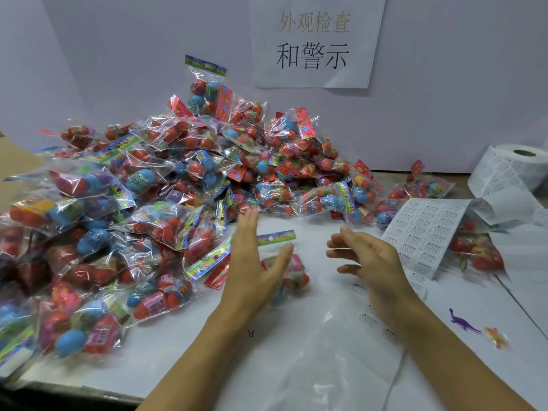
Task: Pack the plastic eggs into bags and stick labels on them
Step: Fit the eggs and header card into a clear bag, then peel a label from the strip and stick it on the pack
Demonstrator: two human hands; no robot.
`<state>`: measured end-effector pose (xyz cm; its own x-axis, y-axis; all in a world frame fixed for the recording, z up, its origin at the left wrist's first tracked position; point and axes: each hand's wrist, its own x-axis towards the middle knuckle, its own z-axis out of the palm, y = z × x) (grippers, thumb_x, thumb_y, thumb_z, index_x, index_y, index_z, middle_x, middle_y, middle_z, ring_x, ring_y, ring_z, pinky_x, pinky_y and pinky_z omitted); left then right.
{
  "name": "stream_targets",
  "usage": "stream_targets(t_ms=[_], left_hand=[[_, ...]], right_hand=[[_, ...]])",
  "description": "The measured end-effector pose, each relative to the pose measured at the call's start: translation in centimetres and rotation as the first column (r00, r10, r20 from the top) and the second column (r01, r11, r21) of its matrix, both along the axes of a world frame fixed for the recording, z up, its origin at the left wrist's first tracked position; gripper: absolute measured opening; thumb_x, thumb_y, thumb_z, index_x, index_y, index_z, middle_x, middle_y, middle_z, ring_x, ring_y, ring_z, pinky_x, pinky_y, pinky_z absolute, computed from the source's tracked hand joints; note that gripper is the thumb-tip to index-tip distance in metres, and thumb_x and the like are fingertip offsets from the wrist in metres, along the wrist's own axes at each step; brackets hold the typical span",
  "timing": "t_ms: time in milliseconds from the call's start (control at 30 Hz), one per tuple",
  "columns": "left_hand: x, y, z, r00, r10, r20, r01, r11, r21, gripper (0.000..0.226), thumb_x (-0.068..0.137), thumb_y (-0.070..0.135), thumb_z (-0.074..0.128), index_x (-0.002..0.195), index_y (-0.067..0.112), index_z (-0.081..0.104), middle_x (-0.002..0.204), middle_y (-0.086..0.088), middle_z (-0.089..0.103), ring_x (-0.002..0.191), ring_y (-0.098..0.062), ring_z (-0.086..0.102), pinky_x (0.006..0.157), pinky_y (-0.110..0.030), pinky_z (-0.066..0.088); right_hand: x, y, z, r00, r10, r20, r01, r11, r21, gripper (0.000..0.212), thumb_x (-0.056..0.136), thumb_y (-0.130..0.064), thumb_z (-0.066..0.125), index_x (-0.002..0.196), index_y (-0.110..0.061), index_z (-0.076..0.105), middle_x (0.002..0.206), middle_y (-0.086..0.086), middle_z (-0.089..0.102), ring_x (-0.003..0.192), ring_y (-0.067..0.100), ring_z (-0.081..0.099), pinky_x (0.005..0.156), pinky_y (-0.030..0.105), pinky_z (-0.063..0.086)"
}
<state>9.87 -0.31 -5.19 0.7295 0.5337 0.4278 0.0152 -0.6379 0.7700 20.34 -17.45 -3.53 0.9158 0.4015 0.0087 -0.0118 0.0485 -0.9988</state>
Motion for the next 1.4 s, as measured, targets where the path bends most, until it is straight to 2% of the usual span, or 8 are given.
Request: stream_targets(t_ms=[100, 233, 367, 767, 900, 1067, 1200, 1400], left_hand=[[-0.2, -0.8, -0.2, 0.980, -0.173, 0.102, 0.153, 0.971, 0.184, 0.044, 0.090, 0.029, 0.075, 0.128, 0.009, 0.066, 0.148, -0.002, 0.054, 0.148, -0.014, 0.037, 0.124, -0.030, 0.028], [-0.6, -2.9, -0.3, 0.903, -0.427, -0.041, 0.419, 0.855, 0.305, 0.042, 0.088, 0.050, 0.074, 0.101, 0.010, 0.077, 0.109, 0.001, 0.069, 0.099, -0.016, 0.062, 0.085, -0.037, 0.053], [-0.7, -3.8, -0.5, 0.916, -0.316, -0.248, 0.399, 0.649, 0.647, 0.070, 0.077, 0.085, 0.057, 0.090, 0.020, 0.079, 0.114, 0.008, 0.067, 0.110, -0.019, 0.053, 0.095, -0.038, 0.040], [-1.1, -3.3, 0.0, 0.855, -0.377, -0.357, 0.519, 0.618, 0.590, 0.078, 0.073, 0.083, 0.065, 0.113, 0.016, 0.078, 0.141, 0.009, 0.060, 0.153, -0.015, 0.024, 0.128, -0.036, -0.001], [-1.0, -3.0, 0.0, 0.816, -0.486, -0.312, 0.578, 0.687, 0.440, 0.055, 0.077, 0.065, 0.079, 0.103, 0.017, 0.078, 0.140, 0.011, 0.057, 0.148, -0.011, 0.025, 0.122, -0.026, 0.016], [-1.0, -2.9, 0.4, 0.832, -0.540, -0.122, 0.546, 0.838, 0.017, 0.034, 0.079, 0.025, 0.086, 0.100, 0.012, 0.064, 0.101, 0.005, 0.066, 0.097, -0.009, 0.057, 0.087, -0.028, 0.046], [-1.2, -2.1, 1.1, 0.773, -0.625, 0.111, 0.583, 0.631, -0.511, 0.043, 0.082, -0.001, 0.076, 0.115, 0.021, 0.060, 0.087, -0.003, 0.067, 0.084, -0.016, 0.062, 0.079, -0.028, 0.053], [-1.1, -1.2, 1.9, 0.774, -0.633, 0.013, 0.454, 0.541, -0.707, 0.047, 0.065, 0.011, 0.078, 0.111, 0.014, 0.068, 0.095, -0.007, 0.064, 0.088, -0.014, 0.064, 0.076, -0.023, 0.052]], right_hand=[[0.1, 0.0, 0.2, 0.999, -0.039, -0.008, 0.040, 0.998, 0.042, 0.030, 0.096, -0.038, 0.063, 0.090, -0.012, 0.076, 0.090, 0.006, 0.078, 0.086, 0.019, 0.076, 0.065, 0.030, 0.052], [0.2, 0.0, 0.1, 0.999, -0.049, 0.003, 0.049, 0.998, 0.047, 0.032, 0.098, -0.037, 0.061, 0.088, -0.010, 0.075, 0.087, 0.007, 0.078, 0.083, 0.020, 0.076, 0.065, 0.031, 0.052], [0.3, -0.1, 0.0, 0.999, -0.032, 0.025, 0.032, 0.999, -0.004, 0.034, 0.100, -0.039, 0.058, 0.090, -0.011, 0.075, 0.087, 0.006, 0.078, 0.083, 0.020, 0.076, 0.067, 0.032, 0.052], [0.3, 0.3, -0.8, 0.995, 0.041, 0.092, -0.028, 0.990, -0.139, 0.036, 0.102, -0.036, 0.056, 0.082, -0.015, 0.077, 0.081, 0.004, 0.077, 0.081, 0.019, 0.075, 0.070, 0.034, 0.050], [0.4, 0.0, -0.7, 0.995, 0.043, 0.090, -0.030, 0.989, -0.143, 0.038, 0.102, -0.038, 0.054, 0.081, -0.015, 0.076, 0.081, 0.003, 0.077, 0.081, 0.019, 0.075, 0.071, 0.033, 0.051], [-0.1, -0.2, -0.3, 0.941, 0.098, 0.324, -0.007, 0.962, -0.272, 0.043, 0.102, -0.050, 0.049, 0.089, -0.022, 0.078, 0.090, -0.015, 0.077, 0.091, 0.001, 0.070, 0.081, 0.022, 0.050], [-0.5, -0.4, 0.2, 0.869, 0.167, 0.466, -0.012, 0.948, -0.317, 0.027, 0.092, -0.047, 0.046, 0.091, -0.040, 0.072, 0.094, -0.033, 0.070, 0.099, -0.003, 0.062, 0.080, 0.009, 0.042], [-0.8, -0.6, -0.1, 0.820, 0.127, 0.558, 0.050, 0.956, -0.290, 0.030, 0.093, -0.016, 0.069, 0.092, -0.046, 0.070, 0.095, -0.018, 0.068, 0.102, 0.000, 0.059, 0.086, 0.006, 0.041]])
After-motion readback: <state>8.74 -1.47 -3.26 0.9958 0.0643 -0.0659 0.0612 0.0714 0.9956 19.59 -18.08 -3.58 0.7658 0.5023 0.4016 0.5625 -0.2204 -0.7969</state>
